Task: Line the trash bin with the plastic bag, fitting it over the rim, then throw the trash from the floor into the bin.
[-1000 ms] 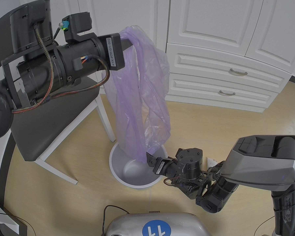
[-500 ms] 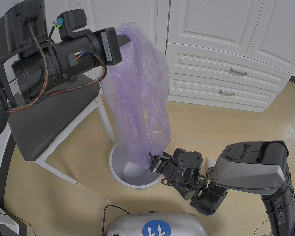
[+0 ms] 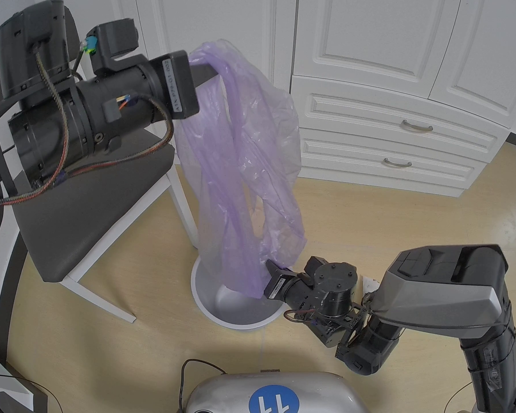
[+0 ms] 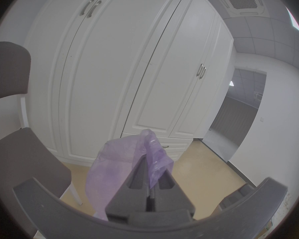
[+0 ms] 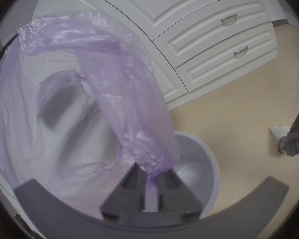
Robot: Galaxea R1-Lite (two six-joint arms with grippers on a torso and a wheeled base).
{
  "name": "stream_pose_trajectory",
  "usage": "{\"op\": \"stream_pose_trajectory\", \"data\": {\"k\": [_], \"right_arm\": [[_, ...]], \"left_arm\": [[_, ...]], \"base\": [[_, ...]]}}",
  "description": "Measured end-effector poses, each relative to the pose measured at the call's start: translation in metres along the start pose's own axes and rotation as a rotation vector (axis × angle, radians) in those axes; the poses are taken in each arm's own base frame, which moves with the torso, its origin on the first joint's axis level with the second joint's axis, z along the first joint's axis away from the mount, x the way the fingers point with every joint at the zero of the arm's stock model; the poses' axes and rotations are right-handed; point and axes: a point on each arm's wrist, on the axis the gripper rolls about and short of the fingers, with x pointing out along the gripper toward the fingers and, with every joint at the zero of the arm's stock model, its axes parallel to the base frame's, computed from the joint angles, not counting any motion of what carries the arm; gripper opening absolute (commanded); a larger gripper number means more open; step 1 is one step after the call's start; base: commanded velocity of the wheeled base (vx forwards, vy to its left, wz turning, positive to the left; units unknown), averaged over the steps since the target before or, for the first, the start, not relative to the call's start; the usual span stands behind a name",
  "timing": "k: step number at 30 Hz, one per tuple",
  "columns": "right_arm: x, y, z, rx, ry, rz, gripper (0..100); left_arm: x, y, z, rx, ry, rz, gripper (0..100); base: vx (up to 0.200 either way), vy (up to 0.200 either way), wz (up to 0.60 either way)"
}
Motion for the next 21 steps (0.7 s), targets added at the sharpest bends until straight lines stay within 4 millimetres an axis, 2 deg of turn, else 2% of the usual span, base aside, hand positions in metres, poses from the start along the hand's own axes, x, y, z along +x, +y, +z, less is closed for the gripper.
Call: {"op": "stream_pose_trajectory", "data": {"k": [7, 15, 21], "right_arm": [[-0.019, -0.012, 0.027, -0.171, 0.027, -0.027, 0], [-0.075, -0.039, 0.071, -0.430, 0.120, -0.049, 0], [-0.102, -0.048, 0.099, -0.536, 0.108, -0.063, 0]], "left_arm": [[-0.012, 0.019, -0.028, -0.004, 0.097, 0.069, 0], [-0.033, 0.045, -0.076, -0.013, 0.200, 0.163, 0], [-0.050, 0.059, -0.110, -0.018, 0.248, 0.216, 0]], "base": [[0.000, 0.000, 0.00], [0.000, 0.000, 0.00], [0.000, 0.000, 0.00]]}}
